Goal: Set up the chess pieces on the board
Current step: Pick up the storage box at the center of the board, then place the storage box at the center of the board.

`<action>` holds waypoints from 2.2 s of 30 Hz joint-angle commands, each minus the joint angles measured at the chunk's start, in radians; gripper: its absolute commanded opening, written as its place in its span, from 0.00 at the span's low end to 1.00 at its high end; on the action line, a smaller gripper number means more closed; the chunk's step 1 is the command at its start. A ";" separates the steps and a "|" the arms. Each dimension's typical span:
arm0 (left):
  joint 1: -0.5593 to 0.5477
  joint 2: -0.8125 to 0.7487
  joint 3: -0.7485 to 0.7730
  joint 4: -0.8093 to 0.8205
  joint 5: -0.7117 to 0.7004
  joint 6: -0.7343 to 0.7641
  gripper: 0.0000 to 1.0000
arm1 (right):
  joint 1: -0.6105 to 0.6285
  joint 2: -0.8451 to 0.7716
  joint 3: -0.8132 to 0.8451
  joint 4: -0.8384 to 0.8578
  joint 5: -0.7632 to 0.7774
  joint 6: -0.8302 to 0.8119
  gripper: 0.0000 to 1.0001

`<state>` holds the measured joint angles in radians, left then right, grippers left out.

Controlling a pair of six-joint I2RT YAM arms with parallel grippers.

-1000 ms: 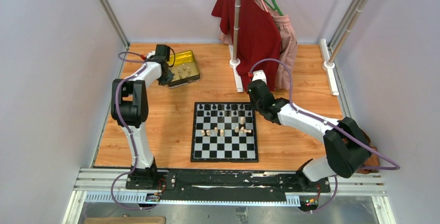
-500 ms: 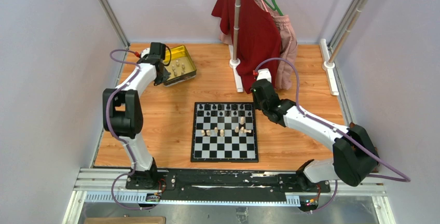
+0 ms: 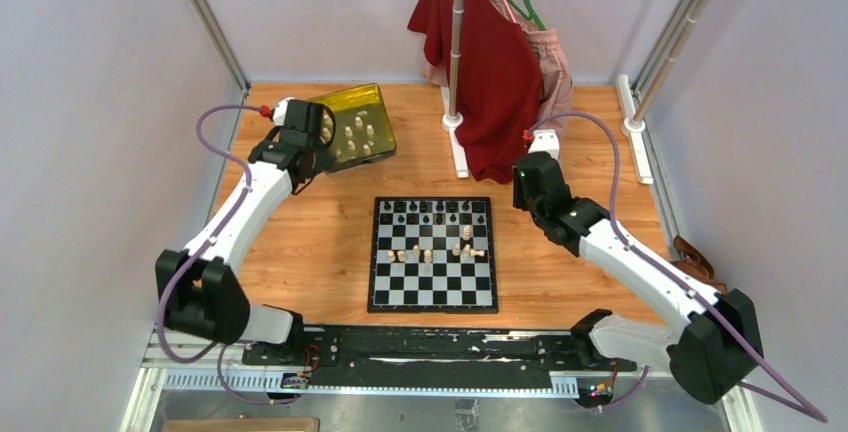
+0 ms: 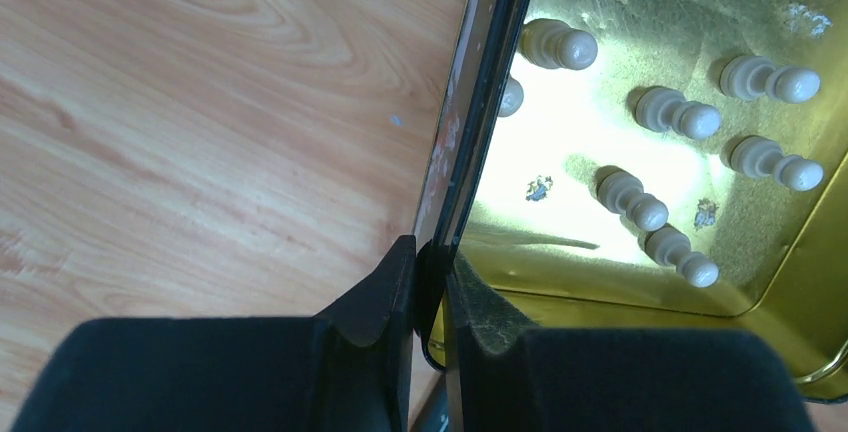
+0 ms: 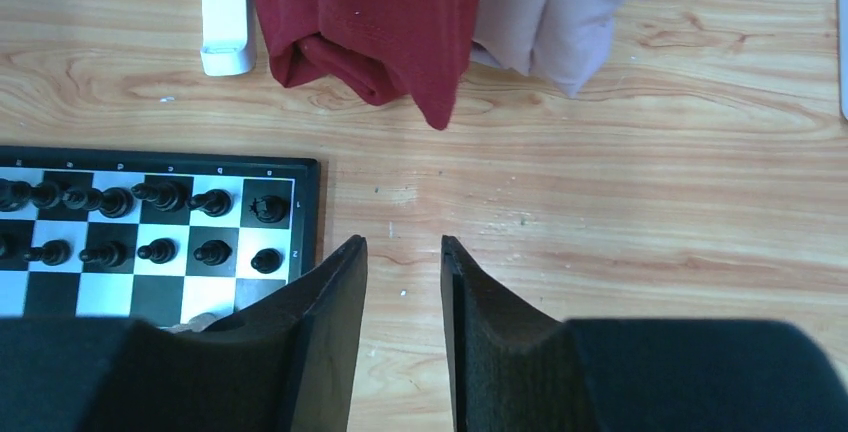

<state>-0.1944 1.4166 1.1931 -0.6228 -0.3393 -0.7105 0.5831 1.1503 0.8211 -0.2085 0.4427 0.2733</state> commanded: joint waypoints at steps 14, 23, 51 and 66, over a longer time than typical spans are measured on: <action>-0.439 -0.190 -0.083 -0.070 -0.051 0.000 0.00 | -0.014 -0.308 0.066 -0.306 -0.070 0.078 0.57; -0.635 -0.045 0.025 -0.107 -0.116 -0.001 0.00 | 0.052 -0.271 0.177 -0.400 -0.099 0.100 0.59; -0.844 0.152 0.224 -0.144 -0.179 -0.048 0.00 | 0.100 -0.165 0.110 -0.379 -0.028 0.196 0.58; -0.870 0.097 0.192 -0.140 -0.172 -0.071 0.00 | 0.099 -0.086 0.057 -0.305 0.007 0.233 0.44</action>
<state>-1.0481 1.5738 1.3762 -0.7959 -0.4831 -0.7513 0.6724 1.0618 0.8970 -0.5392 0.4015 0.4789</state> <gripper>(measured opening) 0.172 0.469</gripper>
